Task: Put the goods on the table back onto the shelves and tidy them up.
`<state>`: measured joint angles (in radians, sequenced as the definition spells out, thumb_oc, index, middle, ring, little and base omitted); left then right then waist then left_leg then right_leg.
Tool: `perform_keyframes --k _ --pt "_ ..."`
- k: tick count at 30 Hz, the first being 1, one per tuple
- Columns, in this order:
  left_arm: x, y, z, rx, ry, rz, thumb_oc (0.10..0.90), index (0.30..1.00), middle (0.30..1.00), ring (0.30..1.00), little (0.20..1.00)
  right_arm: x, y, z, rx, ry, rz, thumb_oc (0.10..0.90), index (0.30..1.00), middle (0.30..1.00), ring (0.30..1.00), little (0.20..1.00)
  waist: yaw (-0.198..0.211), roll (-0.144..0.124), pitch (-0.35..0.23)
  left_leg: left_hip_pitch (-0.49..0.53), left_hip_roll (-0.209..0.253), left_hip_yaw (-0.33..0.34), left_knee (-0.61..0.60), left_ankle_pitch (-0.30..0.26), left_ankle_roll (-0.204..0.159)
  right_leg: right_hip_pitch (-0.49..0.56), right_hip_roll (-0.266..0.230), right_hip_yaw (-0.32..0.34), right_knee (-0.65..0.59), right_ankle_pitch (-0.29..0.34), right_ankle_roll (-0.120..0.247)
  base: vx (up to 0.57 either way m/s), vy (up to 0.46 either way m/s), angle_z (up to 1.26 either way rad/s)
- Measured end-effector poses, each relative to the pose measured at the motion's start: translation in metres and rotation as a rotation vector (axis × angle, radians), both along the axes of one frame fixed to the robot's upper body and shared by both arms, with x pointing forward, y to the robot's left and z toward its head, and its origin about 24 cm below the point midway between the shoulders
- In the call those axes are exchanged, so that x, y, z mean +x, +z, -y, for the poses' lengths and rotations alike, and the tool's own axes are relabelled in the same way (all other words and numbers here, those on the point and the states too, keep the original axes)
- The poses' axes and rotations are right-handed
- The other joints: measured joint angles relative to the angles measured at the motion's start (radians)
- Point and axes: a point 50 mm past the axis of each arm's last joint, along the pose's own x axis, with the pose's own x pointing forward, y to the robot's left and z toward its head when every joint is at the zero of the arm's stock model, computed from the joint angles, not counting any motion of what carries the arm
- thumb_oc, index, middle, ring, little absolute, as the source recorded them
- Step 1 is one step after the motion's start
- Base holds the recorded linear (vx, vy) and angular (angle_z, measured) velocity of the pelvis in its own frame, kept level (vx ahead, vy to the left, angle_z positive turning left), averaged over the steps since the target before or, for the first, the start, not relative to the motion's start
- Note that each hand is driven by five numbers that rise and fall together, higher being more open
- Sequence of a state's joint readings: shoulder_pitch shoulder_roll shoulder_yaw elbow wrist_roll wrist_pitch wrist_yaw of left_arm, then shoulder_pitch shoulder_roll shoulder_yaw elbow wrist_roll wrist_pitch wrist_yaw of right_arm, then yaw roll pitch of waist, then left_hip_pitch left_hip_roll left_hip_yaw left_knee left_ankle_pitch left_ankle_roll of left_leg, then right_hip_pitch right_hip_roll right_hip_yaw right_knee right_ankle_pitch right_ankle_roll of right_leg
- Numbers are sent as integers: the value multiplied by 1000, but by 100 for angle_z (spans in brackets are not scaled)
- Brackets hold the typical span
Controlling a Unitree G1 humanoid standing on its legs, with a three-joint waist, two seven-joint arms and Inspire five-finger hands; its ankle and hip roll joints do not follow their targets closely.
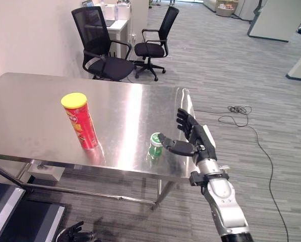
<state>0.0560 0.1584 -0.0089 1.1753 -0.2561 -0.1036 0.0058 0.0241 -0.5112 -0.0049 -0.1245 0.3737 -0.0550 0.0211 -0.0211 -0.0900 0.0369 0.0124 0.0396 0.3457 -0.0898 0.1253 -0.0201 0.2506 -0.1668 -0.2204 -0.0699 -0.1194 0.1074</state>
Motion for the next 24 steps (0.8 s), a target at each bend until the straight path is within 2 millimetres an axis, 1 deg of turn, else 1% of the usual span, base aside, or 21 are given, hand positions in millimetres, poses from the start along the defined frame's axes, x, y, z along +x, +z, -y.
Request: perform_keyframes --k 4,7,10,11,14,24 --pt "0 0 -3 -1 29 4 800 900 900 900 900 0 0 1 -15 6 -4 800 900 900 900 900 6 -9 -5 -1 -2 -7 0 0 1 0 -1 -15 0 0 0 16 14 6" --pt "-1 0 -4 -2 36 5 800 900 900 900 900 0 1 2 -70 34 -17 800 900 900 900 900 7 -12 -4 -1 -4 -8 -1 -1 1 1 -2 -18 0 0 0 7 5 1" --pt "-1 1 -5 3 36 4 800 900 900 900 900 2 -8 5 -98 37 -60 800 900 900 900 900 8 -18 -6 -1 -4 -9 -1 -1 1 1 -2 -19 1 0 0 0 0 0" --pt "-1 1 -5 3 35 5 800 900 900 900 900 2 -12 8 -105 31 -81 800 900 900 900 900 8 -19 -6 -2 -5 -9 -1 -1 1 1 -3 -20 1 0 0 0 0 0" --pt "-1 1 -5 3 36 4 800 900 900 900 900 2 -17 11 -118 24 -104 800 900 900 900 900 8 -18 -6 -4 -5 -9 -1 -1 1 2 -3 -20 1 0 0 0 0 0" --pt "-1 1 -5 3 36 5 800 900 900 900 900 5 -17 12 -139 20 -102 800 900 900 900 900 8 -18 -6 -6 -6 -10 -2 -2 2 -1 -4 -21 0 0 0 0 0 0"
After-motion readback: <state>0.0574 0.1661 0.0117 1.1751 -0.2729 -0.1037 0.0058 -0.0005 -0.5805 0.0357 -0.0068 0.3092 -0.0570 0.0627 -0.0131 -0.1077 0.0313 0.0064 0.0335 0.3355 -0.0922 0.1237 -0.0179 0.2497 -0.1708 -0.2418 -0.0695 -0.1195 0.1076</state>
